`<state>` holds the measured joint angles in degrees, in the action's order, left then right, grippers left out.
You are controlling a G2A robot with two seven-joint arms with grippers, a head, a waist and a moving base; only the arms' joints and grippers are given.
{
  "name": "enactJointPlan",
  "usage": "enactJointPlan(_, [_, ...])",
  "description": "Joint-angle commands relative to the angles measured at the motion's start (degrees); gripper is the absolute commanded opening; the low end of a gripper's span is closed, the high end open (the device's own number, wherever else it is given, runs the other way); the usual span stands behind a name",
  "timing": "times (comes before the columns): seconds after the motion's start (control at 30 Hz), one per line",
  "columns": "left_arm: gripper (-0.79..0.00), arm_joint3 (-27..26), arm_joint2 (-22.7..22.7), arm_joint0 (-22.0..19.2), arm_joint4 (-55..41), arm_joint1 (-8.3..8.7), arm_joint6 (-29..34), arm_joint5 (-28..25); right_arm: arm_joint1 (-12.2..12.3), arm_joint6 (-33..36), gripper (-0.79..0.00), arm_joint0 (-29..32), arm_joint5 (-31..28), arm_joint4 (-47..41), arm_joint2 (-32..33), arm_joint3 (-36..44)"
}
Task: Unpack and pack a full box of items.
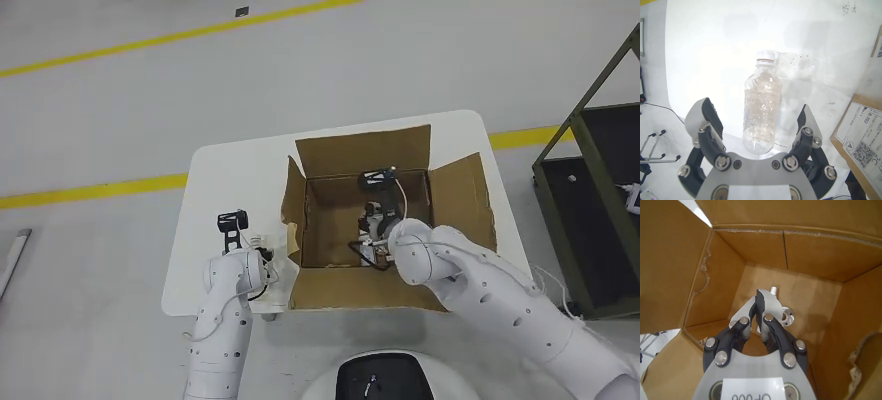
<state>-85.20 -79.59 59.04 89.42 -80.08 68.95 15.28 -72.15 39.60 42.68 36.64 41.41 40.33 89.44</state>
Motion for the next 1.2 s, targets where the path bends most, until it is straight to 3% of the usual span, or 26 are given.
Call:
enactJointPlan(0.0, [0.0, 0.0, 0.0, 0.0, 0.0, 0.0, 0.0, 0.0, -0.4, -0.3, -0.785, -0.5, 1.1, -0.1, -0.8, -1.0])
enactJointPlan(0.43, [0.0, 0.0, 0.0, 0.0, 0.0, 0.0, 0.0, 0.0, -0.4, -0.5, -0.785, 0.1, 0.2, 1.0, -1.1, -1.2])
enactJointPlan(0.53, [0.0, 0.0, 0.0, 0.0, 0.0, 0.0, 0.0, 0.0, -0.9, 1.3, -0.785, 0.0, 4.1, 3.5, -2.3, -2.1])
enactJointPlan(0.83, [0.0, 0.0, 0.0, 0.0, 0.0, 0.0, 0.0, 0.0, -7.2, 8.2, -0.785, -8.7, 11.5, 3.6, -10.8, -12.1])
enactJointPlan(1.03, [0.0, 0.0, 0.0, 0.0, 0.0, 0.0, 0.0, 0.0, -11.1, 11.6, -0.782, -13.5, 11.4, 2.2, -13.8, -20.7])
enactJointPlan(1.17, [0.0, 0.0, 0.0, 0.0, 0.0, 0.0, 0.0, 0.0, -13.0, 14.2, -0.56, -16.2, 10.5, 2.7, -15.1, -25.3])
